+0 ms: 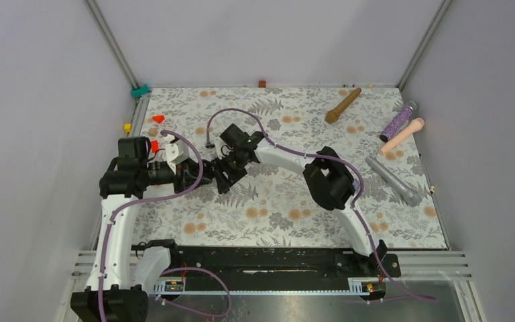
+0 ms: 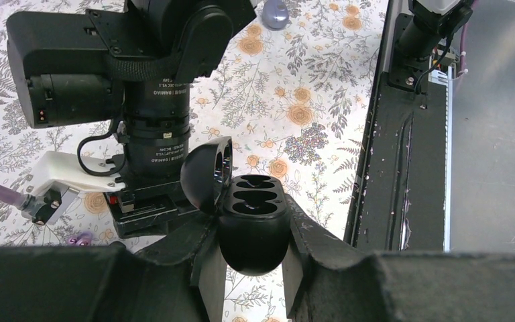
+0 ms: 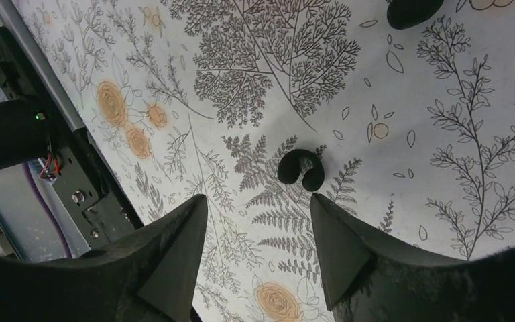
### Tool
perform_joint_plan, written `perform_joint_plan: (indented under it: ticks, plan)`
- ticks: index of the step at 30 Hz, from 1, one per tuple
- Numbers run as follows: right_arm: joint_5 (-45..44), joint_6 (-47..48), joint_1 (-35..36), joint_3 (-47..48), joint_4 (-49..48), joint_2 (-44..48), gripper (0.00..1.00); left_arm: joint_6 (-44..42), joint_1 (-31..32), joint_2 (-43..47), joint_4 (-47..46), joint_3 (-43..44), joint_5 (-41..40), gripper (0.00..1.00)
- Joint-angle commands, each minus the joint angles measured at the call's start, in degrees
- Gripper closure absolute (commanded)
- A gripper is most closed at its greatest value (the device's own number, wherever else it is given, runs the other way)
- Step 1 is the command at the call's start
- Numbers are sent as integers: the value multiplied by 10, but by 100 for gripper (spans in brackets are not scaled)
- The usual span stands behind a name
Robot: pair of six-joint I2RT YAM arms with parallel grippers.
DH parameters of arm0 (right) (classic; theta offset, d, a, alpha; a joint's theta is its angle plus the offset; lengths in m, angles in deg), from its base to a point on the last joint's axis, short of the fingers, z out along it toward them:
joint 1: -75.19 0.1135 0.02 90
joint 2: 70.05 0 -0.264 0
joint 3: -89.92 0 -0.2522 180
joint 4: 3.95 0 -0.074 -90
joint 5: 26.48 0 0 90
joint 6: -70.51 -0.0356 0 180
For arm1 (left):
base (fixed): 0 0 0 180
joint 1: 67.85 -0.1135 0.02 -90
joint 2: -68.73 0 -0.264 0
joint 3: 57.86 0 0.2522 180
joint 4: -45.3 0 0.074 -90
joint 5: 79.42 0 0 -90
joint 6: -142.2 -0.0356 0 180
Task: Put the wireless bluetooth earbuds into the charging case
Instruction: Pick up the earbud from the center of the board.
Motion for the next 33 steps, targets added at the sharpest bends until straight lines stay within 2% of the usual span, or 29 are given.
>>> perform_joint_plan:
  ticks: [1, 7, 19, 26, 33]
  plan:
    - [-17, -18, 3, 40, 17, -22, 35, -19, -12, 11, -13, -5, 46, 100]
    - [-70, -16, 8, 76, 46, -49, 35, -19, -21, 12, -13, -6, 55, 100]
    - [-116, 12, 44, 52, 52, -42, 38, -22, -30, 14, -13, -11, 66, 100]
    - [-173, 21, 56, 57, 61, -50, 46, -23, -35, 17, -13, -13, 72, 100]
    - [-202, 21, 56, 59, 61, -52, 67, -23, -39, 17, -12, -14, 76, 100]
